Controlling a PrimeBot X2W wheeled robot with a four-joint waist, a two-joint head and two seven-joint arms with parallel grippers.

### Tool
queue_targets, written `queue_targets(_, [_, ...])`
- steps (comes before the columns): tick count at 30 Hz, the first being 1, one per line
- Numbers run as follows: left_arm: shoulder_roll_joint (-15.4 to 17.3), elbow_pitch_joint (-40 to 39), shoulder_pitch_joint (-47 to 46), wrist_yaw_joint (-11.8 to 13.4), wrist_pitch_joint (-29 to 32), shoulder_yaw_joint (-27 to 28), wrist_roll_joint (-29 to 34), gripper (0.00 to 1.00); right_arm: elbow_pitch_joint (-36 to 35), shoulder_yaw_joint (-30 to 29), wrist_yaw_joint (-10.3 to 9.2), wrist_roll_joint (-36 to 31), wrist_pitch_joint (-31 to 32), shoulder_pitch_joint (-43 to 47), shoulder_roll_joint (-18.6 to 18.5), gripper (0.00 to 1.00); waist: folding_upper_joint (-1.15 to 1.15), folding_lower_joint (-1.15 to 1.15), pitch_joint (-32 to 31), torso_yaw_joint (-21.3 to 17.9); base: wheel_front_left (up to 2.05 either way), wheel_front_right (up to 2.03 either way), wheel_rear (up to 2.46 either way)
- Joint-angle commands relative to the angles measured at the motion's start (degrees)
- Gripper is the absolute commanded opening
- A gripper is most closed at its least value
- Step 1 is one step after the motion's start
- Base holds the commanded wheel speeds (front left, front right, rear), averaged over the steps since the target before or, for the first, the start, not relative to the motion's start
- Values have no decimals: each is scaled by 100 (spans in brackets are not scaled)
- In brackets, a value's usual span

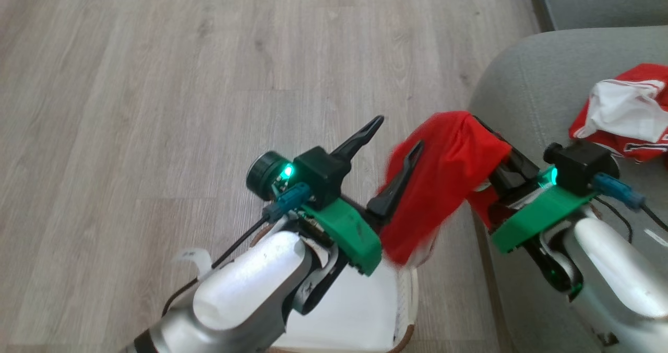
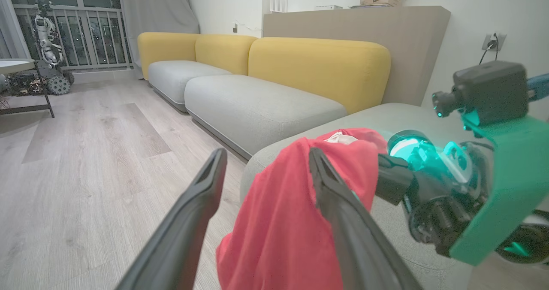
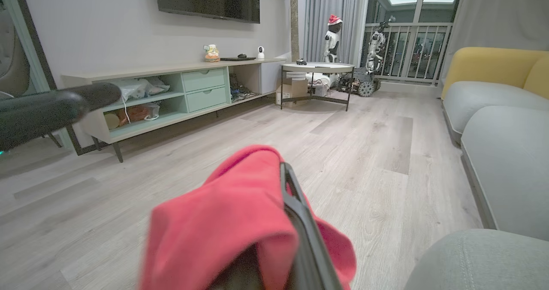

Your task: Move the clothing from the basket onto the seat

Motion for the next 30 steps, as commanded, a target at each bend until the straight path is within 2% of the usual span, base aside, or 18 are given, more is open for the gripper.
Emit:
queue_targets(1, [99, -146, -140, 19, -47, 227, -39, 100, -230, -60, -1, -42, -37, -5, -16, 0, 0, 0, -22, -35, 0, 0, 0])
queue_targets(15, [150, -32, 80, 2, -187, 216, -172, 100, -1172, -1033, -1, -180, -37, 510, -316, 0, 0, 0, -106, -783, 0, 0, 0])
queue_targets(30, [72, 236, -139, -31, -313, 178, -64, 100, -1989, -1601, -1, -26, -37, 761, -665, 0, 0, 0, 223, -1780, 0, 0, 0])
